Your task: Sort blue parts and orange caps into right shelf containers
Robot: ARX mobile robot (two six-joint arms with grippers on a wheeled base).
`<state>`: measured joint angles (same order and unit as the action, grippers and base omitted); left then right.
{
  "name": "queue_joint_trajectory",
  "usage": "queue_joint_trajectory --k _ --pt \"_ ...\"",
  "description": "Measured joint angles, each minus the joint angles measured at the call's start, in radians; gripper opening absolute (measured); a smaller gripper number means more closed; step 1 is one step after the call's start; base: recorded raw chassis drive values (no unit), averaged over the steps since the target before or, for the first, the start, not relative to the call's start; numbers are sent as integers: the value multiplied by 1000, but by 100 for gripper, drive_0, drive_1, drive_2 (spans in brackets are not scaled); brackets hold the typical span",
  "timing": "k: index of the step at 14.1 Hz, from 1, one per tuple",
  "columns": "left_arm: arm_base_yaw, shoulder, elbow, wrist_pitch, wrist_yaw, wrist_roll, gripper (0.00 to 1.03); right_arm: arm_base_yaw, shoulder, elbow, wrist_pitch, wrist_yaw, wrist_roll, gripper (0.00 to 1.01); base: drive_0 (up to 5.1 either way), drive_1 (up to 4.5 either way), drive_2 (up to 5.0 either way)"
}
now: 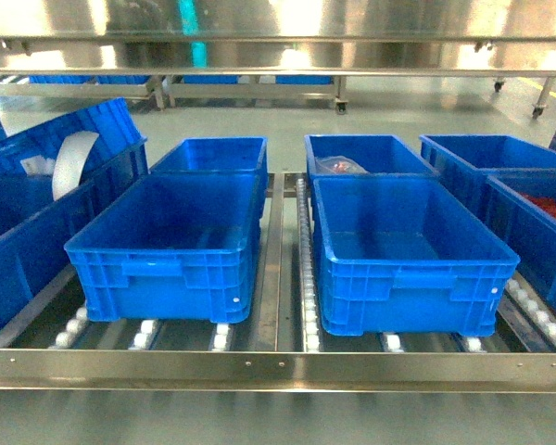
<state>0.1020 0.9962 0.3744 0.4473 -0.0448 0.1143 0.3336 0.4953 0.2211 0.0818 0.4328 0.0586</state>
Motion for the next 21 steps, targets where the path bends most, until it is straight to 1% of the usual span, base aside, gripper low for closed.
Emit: queue_joint_trajectory --k 21 --pt "1 0 -2 -1 0 0 44 0 0 -2 -3 -2 -3 43 0 0 0"
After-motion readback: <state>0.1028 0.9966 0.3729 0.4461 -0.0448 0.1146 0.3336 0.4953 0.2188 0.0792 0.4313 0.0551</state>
